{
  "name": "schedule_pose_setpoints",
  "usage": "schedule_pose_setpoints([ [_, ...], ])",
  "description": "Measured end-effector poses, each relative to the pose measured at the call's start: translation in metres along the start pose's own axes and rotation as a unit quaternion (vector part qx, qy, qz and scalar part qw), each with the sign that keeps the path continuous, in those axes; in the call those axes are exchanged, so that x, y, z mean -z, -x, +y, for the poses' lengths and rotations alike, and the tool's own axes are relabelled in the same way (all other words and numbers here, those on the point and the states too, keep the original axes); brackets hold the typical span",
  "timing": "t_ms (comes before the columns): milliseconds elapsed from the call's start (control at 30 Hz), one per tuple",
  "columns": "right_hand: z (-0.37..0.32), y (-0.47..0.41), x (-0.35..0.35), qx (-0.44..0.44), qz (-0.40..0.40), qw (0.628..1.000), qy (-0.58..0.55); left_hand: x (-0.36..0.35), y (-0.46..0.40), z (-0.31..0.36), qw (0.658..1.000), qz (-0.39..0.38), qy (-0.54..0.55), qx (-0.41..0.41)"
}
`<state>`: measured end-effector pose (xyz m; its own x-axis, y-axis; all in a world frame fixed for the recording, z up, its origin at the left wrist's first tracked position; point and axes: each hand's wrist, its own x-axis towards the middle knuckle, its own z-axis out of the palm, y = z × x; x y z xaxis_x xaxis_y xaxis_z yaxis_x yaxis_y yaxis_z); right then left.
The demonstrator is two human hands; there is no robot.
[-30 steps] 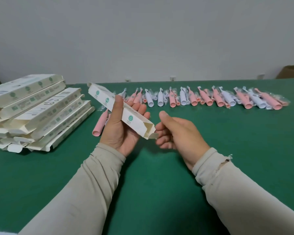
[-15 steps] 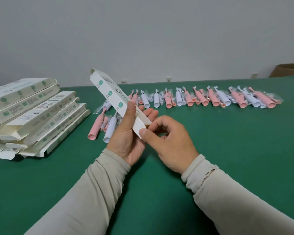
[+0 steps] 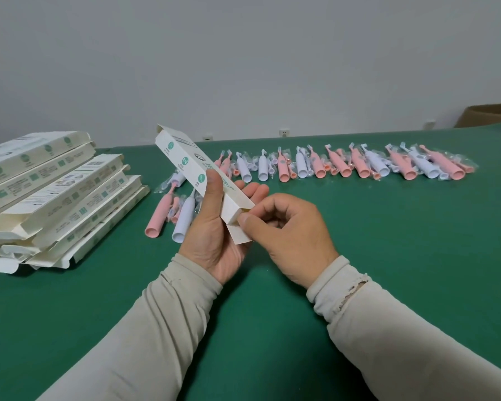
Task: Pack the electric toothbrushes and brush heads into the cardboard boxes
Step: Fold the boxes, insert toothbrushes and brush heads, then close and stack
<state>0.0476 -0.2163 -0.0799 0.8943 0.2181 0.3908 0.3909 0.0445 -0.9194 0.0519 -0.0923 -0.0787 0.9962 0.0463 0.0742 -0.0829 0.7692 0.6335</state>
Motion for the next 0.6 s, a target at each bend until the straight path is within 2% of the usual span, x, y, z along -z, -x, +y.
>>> schedule_pose_setpoints([
  [167,0.002,-0.001,0.000,0.014,0.038,0.999,0.028,0.001,0.000,-0.001,0.999,-0.029,0.017,0.024],
  [333,-0.003,0.003,0.004,0.091,-0.024,0.991,0.093,-0.002,0.003,0.010,0.999,0.025,0.024,0.009],
  [467,-0.005,0.004,0.006,0.212,-0.049,0.941,0.259,-0.005,0.005,0.014,0.998,0.052,0.016,0.010],
  [600,-0.006,0.002,0.006,0.277,-0.070,0.904,0.319,0.003,0.001,0.011,0.997,0.054,0.044,0.039],
])
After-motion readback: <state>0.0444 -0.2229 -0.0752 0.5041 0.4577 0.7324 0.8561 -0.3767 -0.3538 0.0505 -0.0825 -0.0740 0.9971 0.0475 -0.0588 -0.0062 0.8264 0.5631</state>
